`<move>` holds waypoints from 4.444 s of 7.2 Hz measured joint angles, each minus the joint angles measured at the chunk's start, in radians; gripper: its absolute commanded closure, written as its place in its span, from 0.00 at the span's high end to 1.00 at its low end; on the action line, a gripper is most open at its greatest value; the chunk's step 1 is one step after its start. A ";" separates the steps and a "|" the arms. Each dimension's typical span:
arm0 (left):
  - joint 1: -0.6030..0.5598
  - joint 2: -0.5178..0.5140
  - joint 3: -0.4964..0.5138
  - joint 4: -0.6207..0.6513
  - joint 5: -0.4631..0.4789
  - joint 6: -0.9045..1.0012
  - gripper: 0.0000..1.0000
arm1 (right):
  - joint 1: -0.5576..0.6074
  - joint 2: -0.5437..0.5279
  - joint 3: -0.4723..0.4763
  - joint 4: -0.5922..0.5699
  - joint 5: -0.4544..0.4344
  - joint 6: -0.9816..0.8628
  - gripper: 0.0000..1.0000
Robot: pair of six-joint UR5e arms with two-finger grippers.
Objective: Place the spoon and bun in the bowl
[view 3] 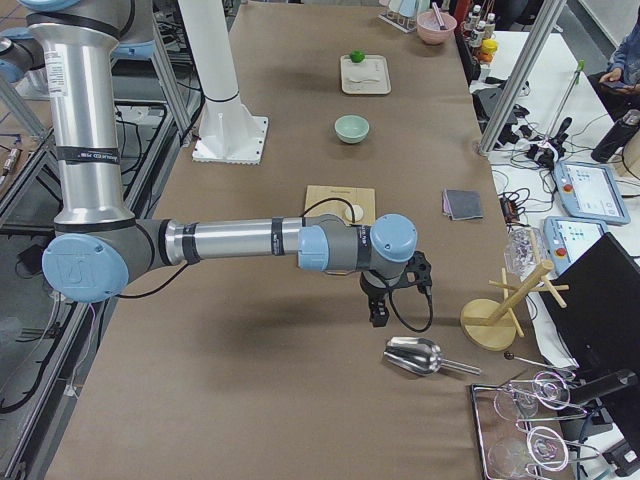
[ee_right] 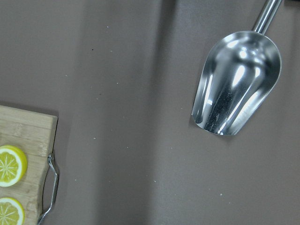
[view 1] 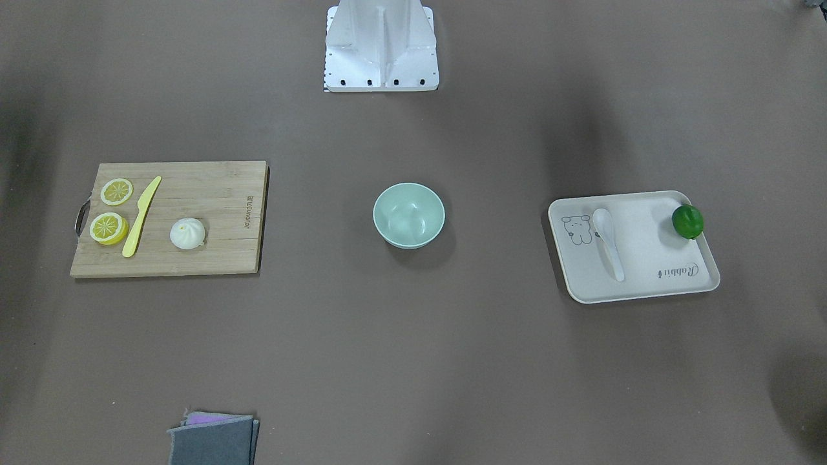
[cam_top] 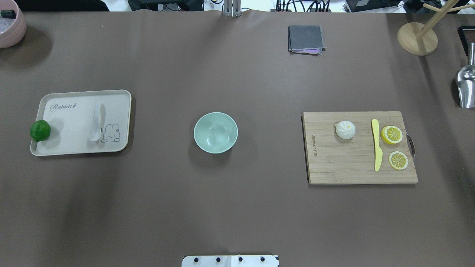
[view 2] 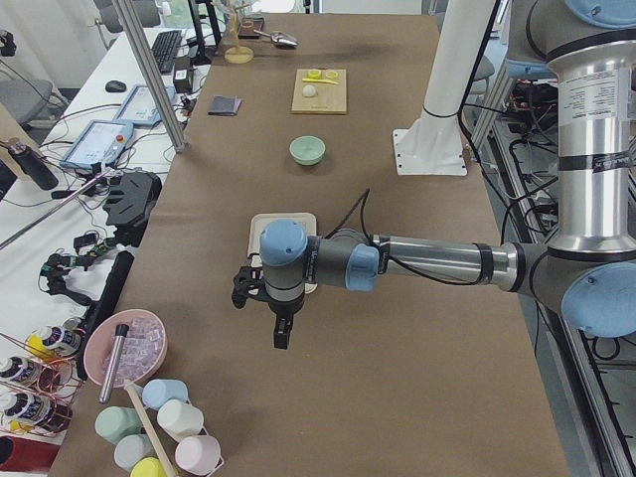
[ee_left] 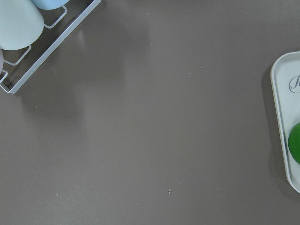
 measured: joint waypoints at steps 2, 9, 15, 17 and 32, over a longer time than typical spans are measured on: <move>0.009 -0.006 -0.008 -0.020 0.000 0.001 0.98 | 0.000 -0.007 0.030 0.001 -0.004 0.004 1.00; 0.088 -0.011 -0.011 -0.117 -0.064 -0.010 0.98 | -0.079 -0.032 0.177 0.013 0.011 0.011 1.00; 0.327 -0.210 -0.003 -0.137 -0.032 -0.456 0.97 | -0.231 -0.023 0.265 0.019 0.055 0.206 0.99; 0.470 -0.333 0.048 -0.138 0.052 -0.643 0.91 | -0.299 0.020 0.286 0.020 0.045 0.334 0.98; 0.619 -0.476 0.285 -0.164 0.127 -0.806 0.44 | -0.473 0.151 0.312 0.020 -0.059 0.624 0.98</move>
